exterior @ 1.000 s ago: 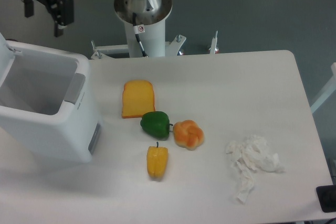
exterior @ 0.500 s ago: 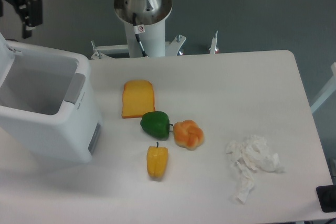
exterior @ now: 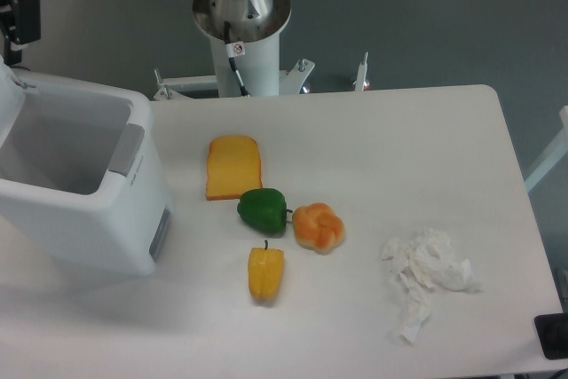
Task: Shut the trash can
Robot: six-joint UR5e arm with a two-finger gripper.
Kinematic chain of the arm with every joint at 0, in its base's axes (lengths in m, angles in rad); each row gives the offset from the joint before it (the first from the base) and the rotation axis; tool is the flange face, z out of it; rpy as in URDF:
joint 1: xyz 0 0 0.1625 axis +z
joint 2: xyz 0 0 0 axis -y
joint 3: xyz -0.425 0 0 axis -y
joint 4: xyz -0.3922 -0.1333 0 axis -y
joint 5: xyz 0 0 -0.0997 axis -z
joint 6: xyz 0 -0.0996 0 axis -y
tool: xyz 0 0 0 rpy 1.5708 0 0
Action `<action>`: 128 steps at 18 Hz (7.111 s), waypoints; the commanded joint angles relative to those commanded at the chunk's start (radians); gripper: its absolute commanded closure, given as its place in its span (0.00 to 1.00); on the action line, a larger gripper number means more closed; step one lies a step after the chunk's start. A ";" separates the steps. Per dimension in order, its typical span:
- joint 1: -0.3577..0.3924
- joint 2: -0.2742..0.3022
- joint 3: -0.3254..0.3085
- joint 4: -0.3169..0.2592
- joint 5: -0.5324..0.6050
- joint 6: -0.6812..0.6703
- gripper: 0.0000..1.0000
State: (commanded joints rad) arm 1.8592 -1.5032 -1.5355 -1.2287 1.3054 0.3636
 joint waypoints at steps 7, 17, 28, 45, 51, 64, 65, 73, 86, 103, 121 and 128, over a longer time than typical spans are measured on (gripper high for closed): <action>0.067 0.021 0.014 -0.002 -0.002 0.008 0.00; 0.146 0.000 0.006 0.002 0.067 0.012 0.00; 0.202 -0.072 -0.024 0.005 0.109 0.018 0.00; 0.224 -0.107 -0.043 0.006 0.123 0.028 0.00; 0.245 -0.109 -0.041 0.038 0.123 0.026 0.00; 0.282 -0.123 -0.034 0.054 0.123 0.028 0.00; 0.287 -0.124 -0.032 0.055 0.123 0.028 0.00; 0.287 -0.137 -0.040 0.071 0.123 0.021 0.00; 0.285 -0.111 -0.029 0.071 0.117 0.017 0.00; 0.279 -0.081 -0.043 0.078 0.121 0.000 0.00; 0.279 -0.091 -0.028 0.115 0.206 0.011 0.00; 0.244 0.018 -0.011 0.115 0.016 -0.121 0.00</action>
State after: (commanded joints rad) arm 2.1032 -1.4852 -1.5462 -1.1137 1.3212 0.2426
